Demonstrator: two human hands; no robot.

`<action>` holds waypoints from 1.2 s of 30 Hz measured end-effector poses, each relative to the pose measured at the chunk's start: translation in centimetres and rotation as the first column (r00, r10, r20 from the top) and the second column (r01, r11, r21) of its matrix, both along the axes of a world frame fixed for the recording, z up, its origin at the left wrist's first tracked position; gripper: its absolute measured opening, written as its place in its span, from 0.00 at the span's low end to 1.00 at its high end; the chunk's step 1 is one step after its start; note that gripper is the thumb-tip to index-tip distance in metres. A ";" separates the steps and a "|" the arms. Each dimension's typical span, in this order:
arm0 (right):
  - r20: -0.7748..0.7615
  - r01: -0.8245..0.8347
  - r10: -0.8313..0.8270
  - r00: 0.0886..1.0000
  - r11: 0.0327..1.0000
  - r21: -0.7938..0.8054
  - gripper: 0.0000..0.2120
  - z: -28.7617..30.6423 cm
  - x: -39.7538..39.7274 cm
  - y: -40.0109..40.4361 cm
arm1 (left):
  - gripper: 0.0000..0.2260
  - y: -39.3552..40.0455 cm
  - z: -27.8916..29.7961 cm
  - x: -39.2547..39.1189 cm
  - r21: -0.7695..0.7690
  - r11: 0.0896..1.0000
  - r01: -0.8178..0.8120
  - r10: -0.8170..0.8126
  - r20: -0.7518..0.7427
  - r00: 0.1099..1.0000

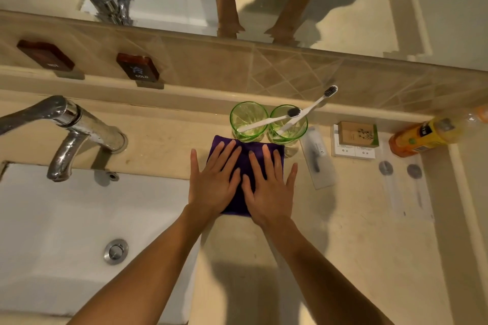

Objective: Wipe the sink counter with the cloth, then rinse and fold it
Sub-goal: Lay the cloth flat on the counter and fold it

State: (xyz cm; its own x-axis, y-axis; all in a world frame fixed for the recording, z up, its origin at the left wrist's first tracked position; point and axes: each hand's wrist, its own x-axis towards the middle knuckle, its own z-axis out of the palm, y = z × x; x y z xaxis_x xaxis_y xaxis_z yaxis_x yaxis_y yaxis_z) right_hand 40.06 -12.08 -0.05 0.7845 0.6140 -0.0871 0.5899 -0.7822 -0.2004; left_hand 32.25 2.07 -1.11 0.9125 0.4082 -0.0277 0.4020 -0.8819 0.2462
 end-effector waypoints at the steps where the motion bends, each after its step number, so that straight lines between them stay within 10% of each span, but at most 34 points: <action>1: -0.001 -0.001 0.001 1.000 1.000 -0.001 0.28 0.0 0.1 0.0 | 0.25 0.1 0.0 0.0 -0.003 1.000 0.004 -0.004 0.002 1.000; 27: 0.005 -0.104 0.104 0.995 0.994 -0.026 0.26 0.0 0.6 -1.8 | 0.25 0.2 1.4 -1.9 0.035 0.997 0.067 -0.061 -0.145 0.988; 36: -0.236 -0.155 0.130 0.963 0.984 -0.092 0.25 4.1 2.3 -1.5 | 0.20 0.3 7.5 0.1 -0.277 0.956 -0.095 0.005 -0.311 0.951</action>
State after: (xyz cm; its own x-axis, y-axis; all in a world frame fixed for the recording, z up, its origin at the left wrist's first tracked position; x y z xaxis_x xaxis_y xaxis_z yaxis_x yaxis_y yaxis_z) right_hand 42.36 -13.59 4.01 0.6409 0.6951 -0.3255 0.6455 -0.7176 -0.2614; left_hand 32.38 2.40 6.34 0.8203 0.3864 -0.4218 0.5389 -0.7693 0.3433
